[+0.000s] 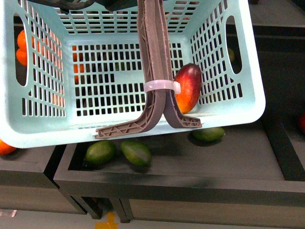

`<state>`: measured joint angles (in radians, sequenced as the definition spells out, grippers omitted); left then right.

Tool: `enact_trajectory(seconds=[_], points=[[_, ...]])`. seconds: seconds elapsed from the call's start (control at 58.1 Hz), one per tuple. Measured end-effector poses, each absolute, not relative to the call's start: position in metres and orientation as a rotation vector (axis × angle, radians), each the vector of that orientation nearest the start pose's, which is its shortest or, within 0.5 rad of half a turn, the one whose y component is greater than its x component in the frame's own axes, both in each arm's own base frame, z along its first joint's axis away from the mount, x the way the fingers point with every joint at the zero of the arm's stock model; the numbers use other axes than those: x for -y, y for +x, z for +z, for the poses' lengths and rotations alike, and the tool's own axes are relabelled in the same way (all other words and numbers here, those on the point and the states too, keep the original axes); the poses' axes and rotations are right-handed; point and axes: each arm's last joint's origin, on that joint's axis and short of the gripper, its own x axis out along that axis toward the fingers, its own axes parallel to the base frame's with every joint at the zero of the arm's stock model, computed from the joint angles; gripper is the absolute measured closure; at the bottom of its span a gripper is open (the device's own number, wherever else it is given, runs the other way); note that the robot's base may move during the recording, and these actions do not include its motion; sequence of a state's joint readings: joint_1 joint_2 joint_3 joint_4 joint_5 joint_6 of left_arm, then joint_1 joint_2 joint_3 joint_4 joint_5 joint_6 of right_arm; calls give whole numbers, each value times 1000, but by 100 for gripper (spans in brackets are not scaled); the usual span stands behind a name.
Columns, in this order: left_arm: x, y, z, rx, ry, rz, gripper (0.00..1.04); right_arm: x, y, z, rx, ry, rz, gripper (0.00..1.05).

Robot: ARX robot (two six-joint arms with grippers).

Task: Pick mango and avocado into basket

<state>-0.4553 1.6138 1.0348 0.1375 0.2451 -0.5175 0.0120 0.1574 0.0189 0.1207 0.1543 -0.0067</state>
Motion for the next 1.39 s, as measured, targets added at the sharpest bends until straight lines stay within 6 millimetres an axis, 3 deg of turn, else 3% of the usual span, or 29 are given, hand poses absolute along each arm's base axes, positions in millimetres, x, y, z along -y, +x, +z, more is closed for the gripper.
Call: enact_trajectory(seconds=[0.172,0.275,0.396,0.551,0.929,1.394], points=[[163,317,242,-613,-439,-550,98,16,140,186,-120,7,-177,8],[162,317,242,-612,-439,-548,98,24,170,193,-194,7,-183,8],[162,317,242,-612,-439,-547,98,32,214,184,-343,4,-152,8],[163,317,242,-612,-439,-549,98,39,248,168,-452,-17,-118,8],[163,317,242,-612,-439,-550,98,35,320,107,-629,-96,-3,8],[163,317,242,-613,-439,-550,98,-6,375,17,-750,-195,384,8]])
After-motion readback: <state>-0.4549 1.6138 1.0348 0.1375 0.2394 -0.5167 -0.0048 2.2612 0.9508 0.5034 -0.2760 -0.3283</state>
